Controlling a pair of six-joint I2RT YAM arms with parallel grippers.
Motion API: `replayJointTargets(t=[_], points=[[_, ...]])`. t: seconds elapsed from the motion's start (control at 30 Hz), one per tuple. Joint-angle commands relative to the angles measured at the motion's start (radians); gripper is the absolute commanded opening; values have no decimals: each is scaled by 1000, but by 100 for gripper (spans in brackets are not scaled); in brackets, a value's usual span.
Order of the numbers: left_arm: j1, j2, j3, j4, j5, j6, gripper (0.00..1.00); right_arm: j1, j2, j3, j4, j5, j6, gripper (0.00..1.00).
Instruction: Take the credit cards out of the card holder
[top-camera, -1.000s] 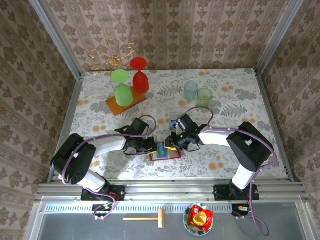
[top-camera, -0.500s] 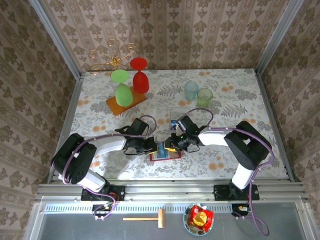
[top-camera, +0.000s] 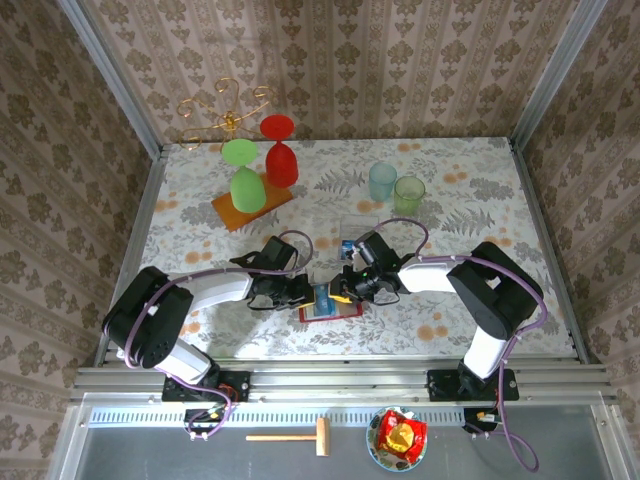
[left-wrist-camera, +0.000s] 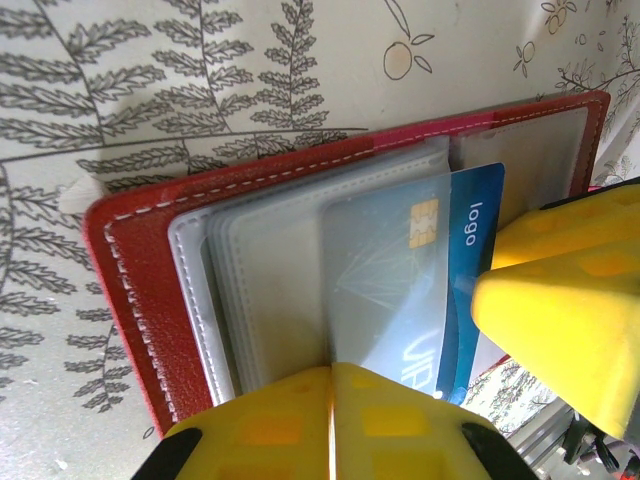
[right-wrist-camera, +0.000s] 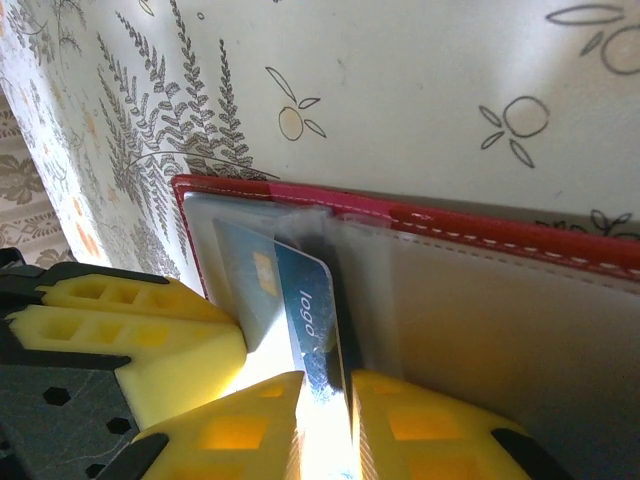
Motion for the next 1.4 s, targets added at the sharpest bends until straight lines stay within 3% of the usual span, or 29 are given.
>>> replayJointTargets(t=[0.0,0.53,0.9,1.2,1.37], points=[[-3,5,7,-34,-16,15,9,-2,18,-13,42,-33,19,18],[-2,-13,5,-49,-30,16,9,-42,-67,-50,-58,29,-44,9],[-3,-14,-7,-29,-26,9,9,-69,-164,12,-307,121,-188,6],[-2,-13,-7,-23,-21,10,9,-57,-148,42,-300,96,-180,6],[-2,-12,-9,-20,-21,10,9,-33,-141,47,-274,69,-130,13]])
